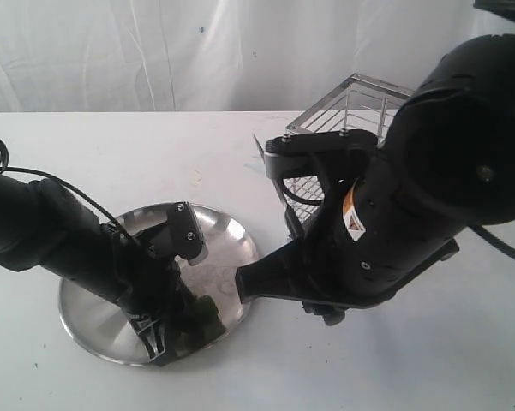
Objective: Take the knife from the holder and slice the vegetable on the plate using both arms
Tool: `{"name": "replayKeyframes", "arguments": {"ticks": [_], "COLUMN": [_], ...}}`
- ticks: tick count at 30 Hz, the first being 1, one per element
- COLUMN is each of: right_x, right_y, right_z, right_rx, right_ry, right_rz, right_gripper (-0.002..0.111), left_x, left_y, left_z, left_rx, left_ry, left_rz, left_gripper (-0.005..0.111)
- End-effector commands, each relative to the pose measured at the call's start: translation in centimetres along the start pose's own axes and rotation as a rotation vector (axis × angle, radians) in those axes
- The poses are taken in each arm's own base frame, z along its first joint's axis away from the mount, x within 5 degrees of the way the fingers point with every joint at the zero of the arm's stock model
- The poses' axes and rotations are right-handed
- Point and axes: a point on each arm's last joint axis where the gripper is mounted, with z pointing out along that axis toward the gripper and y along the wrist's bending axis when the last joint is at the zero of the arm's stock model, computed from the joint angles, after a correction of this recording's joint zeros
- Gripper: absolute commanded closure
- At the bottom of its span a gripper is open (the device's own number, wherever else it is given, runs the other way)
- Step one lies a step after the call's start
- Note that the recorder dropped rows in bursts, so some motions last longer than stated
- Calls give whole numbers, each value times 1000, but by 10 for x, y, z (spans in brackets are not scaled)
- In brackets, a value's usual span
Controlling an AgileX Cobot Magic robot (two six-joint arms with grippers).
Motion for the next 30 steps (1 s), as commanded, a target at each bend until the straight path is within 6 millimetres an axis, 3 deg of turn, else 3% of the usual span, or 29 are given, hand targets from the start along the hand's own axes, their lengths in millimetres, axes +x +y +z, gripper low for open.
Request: {"name": "replayKeyframes", "arguments": {"ticks": [1,6,10,16,25,30], "right_x": [-4,-6,-6,-7,-8,-9], "right_y": [1,2,2,5,8,9], "right_z": [-2,-2,-2,7,12,12], "right_rx": [-32,-45,-45,-47,-65,-72], "right_ry": [-55,-74,-74,-53,-44,-53], "right_rz": [-3,-3,-3,3,18,16], "right_gripper": [108,108,108,108,108,108], "left_x": [-9,-22,-8,36,51,52], "left_y": [-1,5,21,52,45,47], "left_z": [-16,-58,-81,-65,-39,-34], "left_rx": [-46,-188,-240,-188,3,-14], "left_ry": [-40,-109,-59,41,88,69], "left_rz": [24,115,194,46,248,188], "left_gripper": [103,107,107,107,107,107]}}
